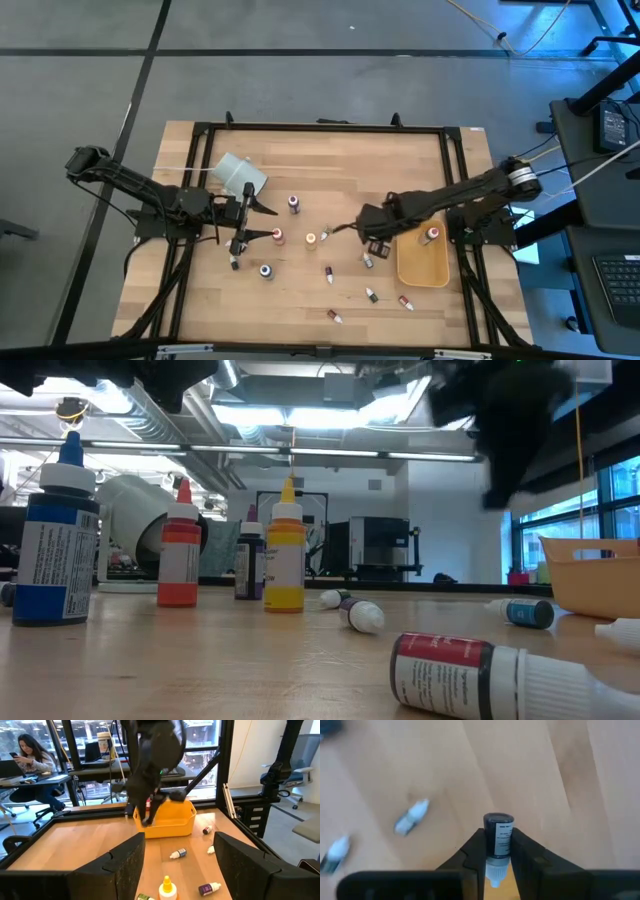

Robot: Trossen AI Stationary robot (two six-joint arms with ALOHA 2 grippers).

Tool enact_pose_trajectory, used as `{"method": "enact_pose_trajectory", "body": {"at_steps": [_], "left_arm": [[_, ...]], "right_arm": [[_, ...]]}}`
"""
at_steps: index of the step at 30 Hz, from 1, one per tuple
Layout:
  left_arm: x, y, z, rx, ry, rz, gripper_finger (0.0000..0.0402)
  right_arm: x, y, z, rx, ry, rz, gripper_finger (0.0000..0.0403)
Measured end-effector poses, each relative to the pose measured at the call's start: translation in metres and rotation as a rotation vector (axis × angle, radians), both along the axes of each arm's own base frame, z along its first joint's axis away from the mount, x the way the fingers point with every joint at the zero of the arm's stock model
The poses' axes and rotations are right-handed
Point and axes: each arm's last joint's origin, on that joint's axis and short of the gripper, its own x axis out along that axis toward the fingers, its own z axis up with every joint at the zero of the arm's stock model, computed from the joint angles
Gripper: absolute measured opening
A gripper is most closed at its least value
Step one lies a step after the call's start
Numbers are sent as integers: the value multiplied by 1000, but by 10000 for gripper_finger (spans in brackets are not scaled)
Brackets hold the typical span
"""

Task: Pick & Place food coloring
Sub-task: Put the right small pink food coloring bottle into the yellow bin

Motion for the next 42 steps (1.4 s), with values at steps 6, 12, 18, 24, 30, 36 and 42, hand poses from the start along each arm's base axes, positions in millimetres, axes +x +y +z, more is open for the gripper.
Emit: {"method": "enact_pose_trajectory", "body": {"at_steps": [6, 12, 18, 24, 30, 36, 42], "left_arm": [[0, 0, -1, 3, 9, 0, 229], [0, 0, -1, 3, 9, 0, 231], [0, 0, -1, 3, 8, 0, 228], [0, 0, -1, 2, 7, 1, 232], [0, 0, -1, 4, 12, 0, 228], [0, 0, -3, 9, 28, 0, 231], [0, 0, -3, 26, 26, 12, 232]], "right_arm": [[-39, 31, 18, 74, -39, -71, 73], [-71, 59, -1, 106, 31, -85, 79], [-82, 62, -24, 180, 132, -96, 81], [-83, 62, -49, 232, 95, -83, 82], [-88, 59, -62, 244, 121, -71, 84], [-90, 58, -66, 239, 129, -71, 99], [-90, 58, -66, 239, 128, -73, 109]]}}
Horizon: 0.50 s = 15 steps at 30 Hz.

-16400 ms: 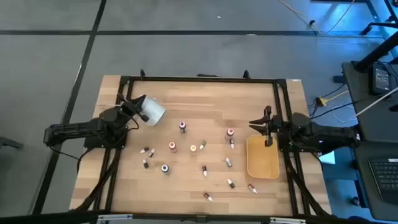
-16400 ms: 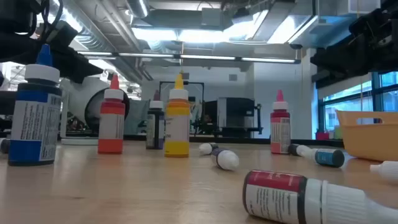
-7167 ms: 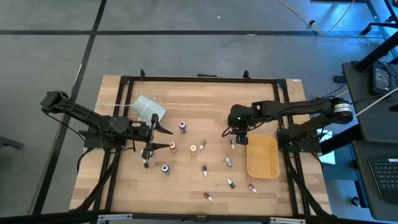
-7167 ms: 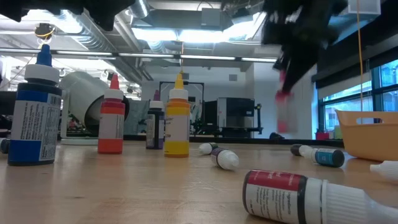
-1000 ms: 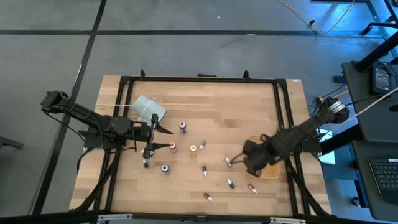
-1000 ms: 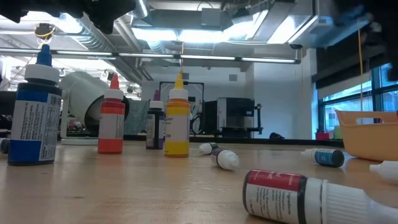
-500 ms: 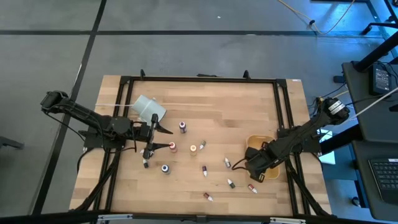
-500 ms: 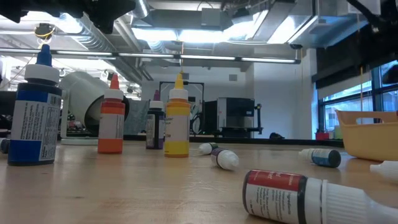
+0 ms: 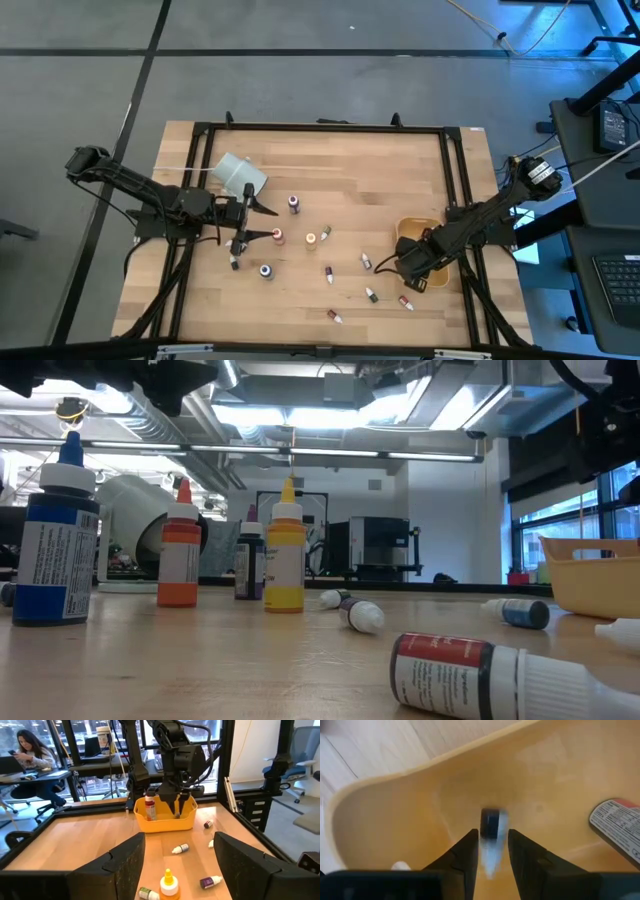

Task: Pick & Place food coloring
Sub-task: Put the right small pink food coloring bottle into the yellow bin, then put the small red food coloring bottle into the yellow bin

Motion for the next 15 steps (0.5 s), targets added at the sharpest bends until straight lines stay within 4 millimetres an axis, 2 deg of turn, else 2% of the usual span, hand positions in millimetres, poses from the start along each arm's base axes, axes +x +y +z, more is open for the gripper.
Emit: {"method": "enact_pose_trajectory", "body": {"at_steps": [15], "left_arm": [[0, 0, 0, 6, 0, 2, 230]], "right_arm": [[0, 0, 0, -2, -1, 9, 110]]}}
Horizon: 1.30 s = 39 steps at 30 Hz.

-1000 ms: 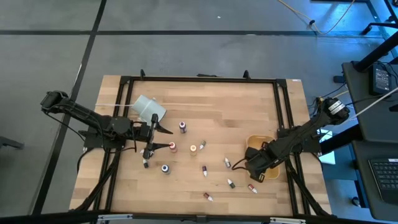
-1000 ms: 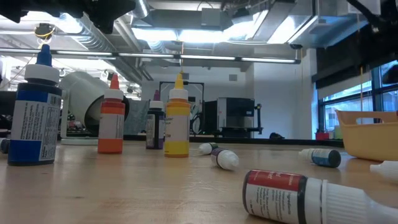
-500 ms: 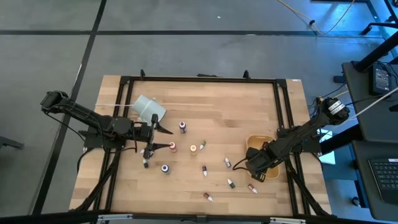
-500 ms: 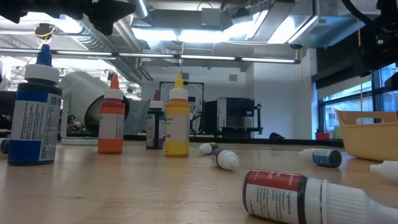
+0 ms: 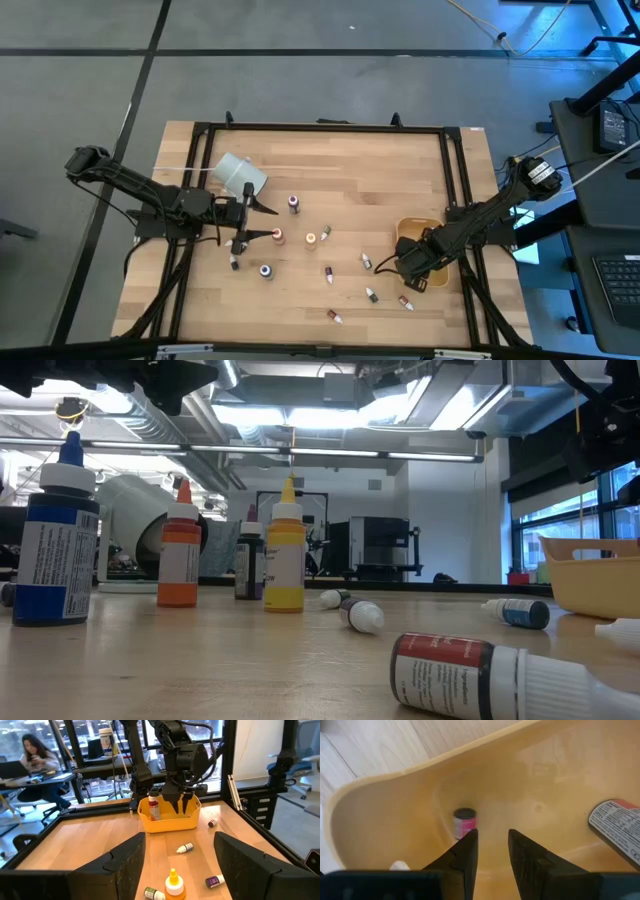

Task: Pick & Place food coloring
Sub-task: Put the small red food coloring bottle into the yellow bin

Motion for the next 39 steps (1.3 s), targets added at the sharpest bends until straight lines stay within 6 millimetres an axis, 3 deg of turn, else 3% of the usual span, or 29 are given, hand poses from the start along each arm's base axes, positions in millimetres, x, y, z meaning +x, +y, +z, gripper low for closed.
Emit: {"method": "enact_pose_trajectory", "body": {"at_steps": [5, 11, 19, 23, 27, 32, 39], "left_arm": [[0, 0, 0, -3, 0, 0, 228], [0, 0, 0, -5, 0, 0, 232], [0, 0, 0, -5, 0, 0, 229], [0, 0, 0, -5, 0, 1, 231], [0, 0, 0, -5, 0, 1, 230], [0, 0, 0, -5, -1, 3, 228], [0, 0, 0, -5, -3, 3, 232]], "right_arm": [[0, -1, 0, -21, -11, 0, 118], [-2, -3, 7, -63, 35, 26, 157], [6, 2, 68, -198, -2, 55, 195], [12, 22, 105, -159, -173, 160, 198], [11, 48, 126, -95, -363, 262, 198], [10, 75, 118, -97, -380, 326, 198], [31, 115, 98, -150, -227, 364, 198]]}}
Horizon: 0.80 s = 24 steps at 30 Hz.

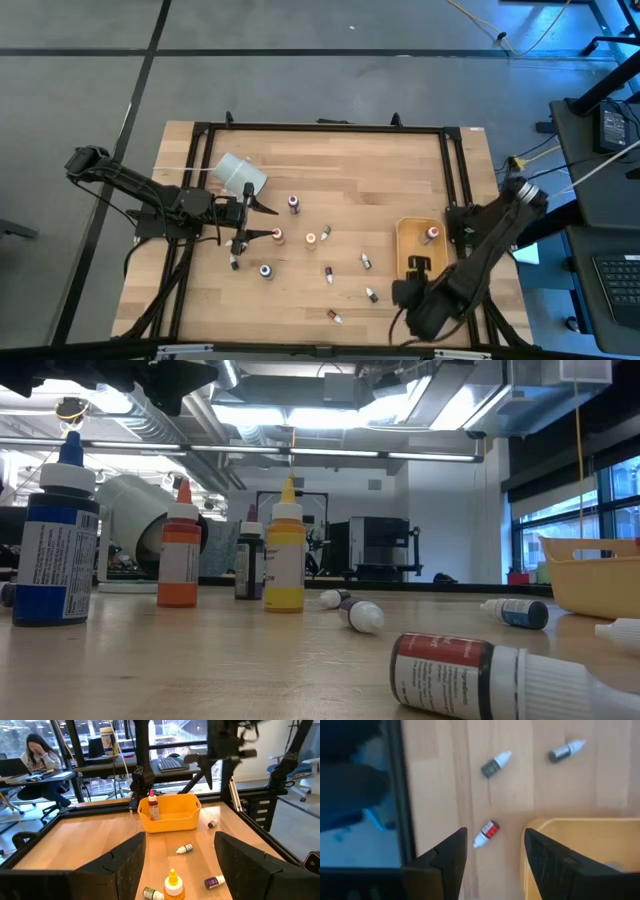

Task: Pick & Place food coloring
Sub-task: Put the small red food coloring bottle into the yellow bin

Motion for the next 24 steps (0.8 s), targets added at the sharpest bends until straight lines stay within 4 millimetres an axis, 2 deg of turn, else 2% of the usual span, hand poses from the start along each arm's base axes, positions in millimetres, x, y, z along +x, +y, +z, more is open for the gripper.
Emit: {"method": "enact_pose_trajectory", "body": {"at_steps": [4, 9, 14, 24], "left_arm": [[0, 0, 0, -1, -3, 0, 230], [0, 0, 0, -2, -2, -2, 229], [0, 0, 0, -2, -3, 0, 231], [0, 0, 0, 24, -5, -2, 232]], "right_arm": [[4, 11, -12, -70, 70, -14, 198], [3, 20, -21, -54, 93, -69, 198], [0, 28, -31, -67, 107, -52, 198], [6, 29, -37, -72, 91, -63, 198]]}}
